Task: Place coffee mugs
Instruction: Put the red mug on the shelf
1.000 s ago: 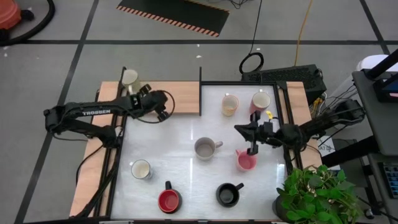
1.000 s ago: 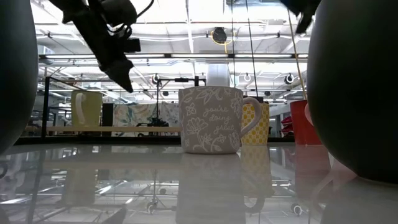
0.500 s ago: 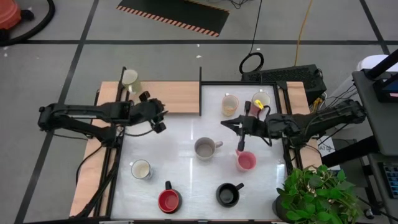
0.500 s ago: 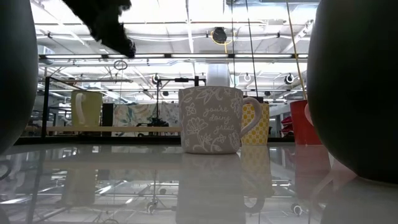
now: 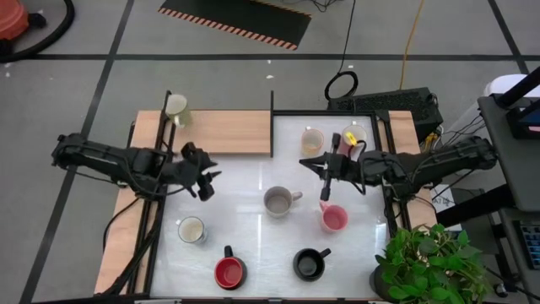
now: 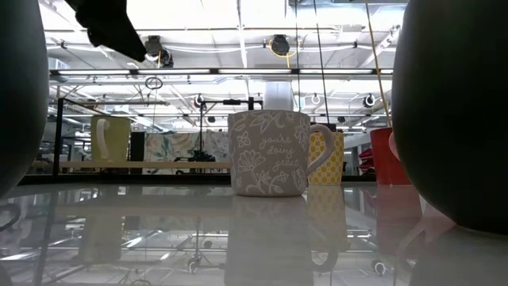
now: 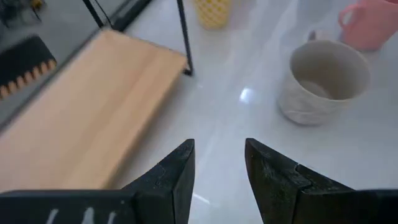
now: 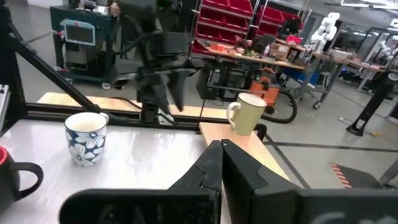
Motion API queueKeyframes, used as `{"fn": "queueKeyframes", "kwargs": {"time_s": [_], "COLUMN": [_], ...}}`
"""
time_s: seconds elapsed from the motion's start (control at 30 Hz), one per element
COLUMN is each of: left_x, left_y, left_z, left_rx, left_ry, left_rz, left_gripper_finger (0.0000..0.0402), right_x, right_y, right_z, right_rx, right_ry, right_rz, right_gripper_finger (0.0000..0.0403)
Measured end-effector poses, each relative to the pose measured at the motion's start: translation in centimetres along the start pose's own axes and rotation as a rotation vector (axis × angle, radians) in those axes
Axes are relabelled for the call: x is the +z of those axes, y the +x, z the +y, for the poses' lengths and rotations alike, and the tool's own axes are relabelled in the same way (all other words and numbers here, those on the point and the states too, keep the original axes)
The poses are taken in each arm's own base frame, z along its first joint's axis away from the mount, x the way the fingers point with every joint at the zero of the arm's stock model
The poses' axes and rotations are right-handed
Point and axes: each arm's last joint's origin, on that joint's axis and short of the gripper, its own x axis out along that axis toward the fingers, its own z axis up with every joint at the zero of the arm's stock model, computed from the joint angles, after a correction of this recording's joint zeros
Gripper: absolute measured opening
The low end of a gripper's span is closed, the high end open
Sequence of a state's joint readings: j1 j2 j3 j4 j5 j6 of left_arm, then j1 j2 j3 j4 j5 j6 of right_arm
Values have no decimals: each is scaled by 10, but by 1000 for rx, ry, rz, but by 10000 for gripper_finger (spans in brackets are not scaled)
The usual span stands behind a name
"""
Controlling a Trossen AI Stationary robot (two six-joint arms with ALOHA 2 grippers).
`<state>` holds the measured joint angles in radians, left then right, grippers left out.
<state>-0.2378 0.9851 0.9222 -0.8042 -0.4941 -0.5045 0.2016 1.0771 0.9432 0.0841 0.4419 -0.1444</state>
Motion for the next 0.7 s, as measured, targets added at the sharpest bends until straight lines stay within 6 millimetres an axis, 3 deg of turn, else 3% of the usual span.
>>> {"fn": "queueKeyframes", "kwargs": {"time_s": [0.43, 0.7], "left_x": [-18, -26], "left_y": [12, 17], "left_z": [-68, -88], "left_rx": [-175, -203], "left_ry": [-158, -249], "left_rz": [23, 32], "left_gripper_finger": [145, 145], "right_x": [-2, -11], "right_y": [-1, -6], "right_z": [7, 16], "right_rx": [195, 250], "right_ry": [-12, -54], "right_rz": [-1, 95], "right_gripper_finger": [0, 0]}}
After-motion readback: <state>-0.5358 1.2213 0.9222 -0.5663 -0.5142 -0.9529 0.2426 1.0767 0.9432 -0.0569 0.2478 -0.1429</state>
